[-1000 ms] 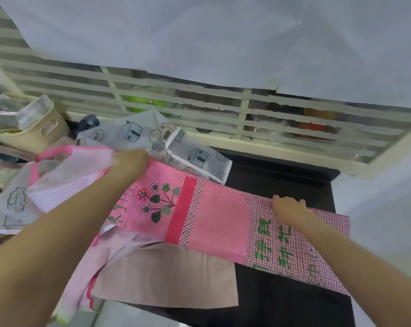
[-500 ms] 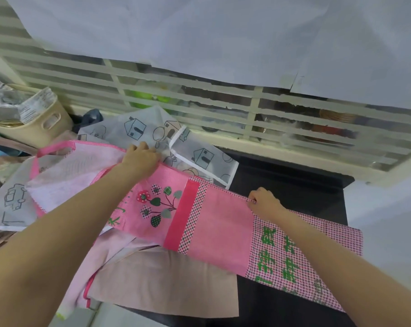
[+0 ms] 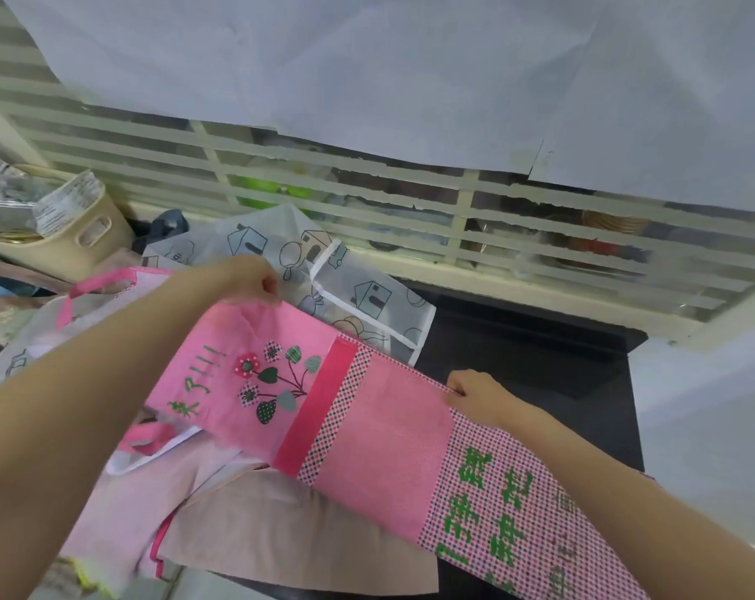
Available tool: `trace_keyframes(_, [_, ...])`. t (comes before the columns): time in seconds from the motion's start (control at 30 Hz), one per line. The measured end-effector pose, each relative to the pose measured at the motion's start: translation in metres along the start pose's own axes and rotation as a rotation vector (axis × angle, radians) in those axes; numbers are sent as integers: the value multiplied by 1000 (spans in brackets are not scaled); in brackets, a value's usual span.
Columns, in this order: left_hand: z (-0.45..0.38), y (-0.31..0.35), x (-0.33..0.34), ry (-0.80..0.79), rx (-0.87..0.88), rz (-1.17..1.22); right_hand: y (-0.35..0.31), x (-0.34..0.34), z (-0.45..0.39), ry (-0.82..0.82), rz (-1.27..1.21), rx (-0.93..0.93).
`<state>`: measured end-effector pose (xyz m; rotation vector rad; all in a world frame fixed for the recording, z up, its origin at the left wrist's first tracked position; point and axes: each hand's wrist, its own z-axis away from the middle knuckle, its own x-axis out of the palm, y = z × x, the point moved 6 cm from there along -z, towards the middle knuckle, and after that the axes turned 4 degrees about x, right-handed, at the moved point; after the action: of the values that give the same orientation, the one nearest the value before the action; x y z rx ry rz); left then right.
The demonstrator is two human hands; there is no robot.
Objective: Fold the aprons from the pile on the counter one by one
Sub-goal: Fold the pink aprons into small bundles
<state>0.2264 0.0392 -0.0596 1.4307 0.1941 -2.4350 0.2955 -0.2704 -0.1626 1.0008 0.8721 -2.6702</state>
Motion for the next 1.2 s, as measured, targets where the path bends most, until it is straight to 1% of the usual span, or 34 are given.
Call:
trace_keyframes(0.07, [-2,-8,-25,56,-32,-34,-13,-3,1,11,-58,-32])
trace_keyframes(0.1, [-4,-13,-41,107,-61,-50,-22,-5,1,12,-85,-62])
trace_keyframes(0.13, [-6,-18,-58,191,-99,-85,-33,-7,0,19,-109,-97])
trace_keyframes(0.2, [-9,-19,-87,412,-180,-277,-51,-12,-3,51,-168,-150])
trace_keyframes(0.23, [-9,-14,-93,474,-213,-370,-57,-13,-6,70,-191,-154])
trace_keyframes(0.27, [-9,-5,-94,494,-226,-424,-60,-12,-10,83,-201,-142])
trace_keyframes(0.33, [-8,19,-74,473,-204,-453,-59,-6,-15,65,-226,-79])
trace_keyframes(0.4, [-3,46,-45,474,-114,-420,-52,2,-16,-1,-267,-10])
trace_keyframes(0.47, [6,70,-7,450,9,-363,-48,9,-14,-41,-239,12])
trace_keyframes(0.53, [14,90,34,388,142,-325,-40,8,-13,27,-198,37])
trace_keyframes(0.6, [25,104,68,395,279,-284,-31,7,-14,156,-178,80])
trace_keyframes(0.67, [34,110,93,377,315,-217,-25,11,-13,200,-203,94])
trace_keyframes(0.77, [39,109,123,238,238,-230,-23,19,-7,134,-316,110])
trace_keyframes(0.83, [43,111,128,225,203,-223,-26,23,-6,93,-298,120])
trace_keyframes(0.87, [46,112,130,219,193,-220,-28,24,-7,86,-247,127])
trace_keyframes(0.93, [48,113,132,193,187,-189,-31,24,-9,101,-116,124])
trace_keyframes(1.03, [47,121,124,202,209,-162,-37,20,-6,141,-58,93])
trace_keyframes(1.13, [39,143,107,205,332,-69,-46,17,-1,143,-25,29])
trace_keyframes(1.2, [35,161,96,186,410,-29,-51,13,-1,144,-49,-12])
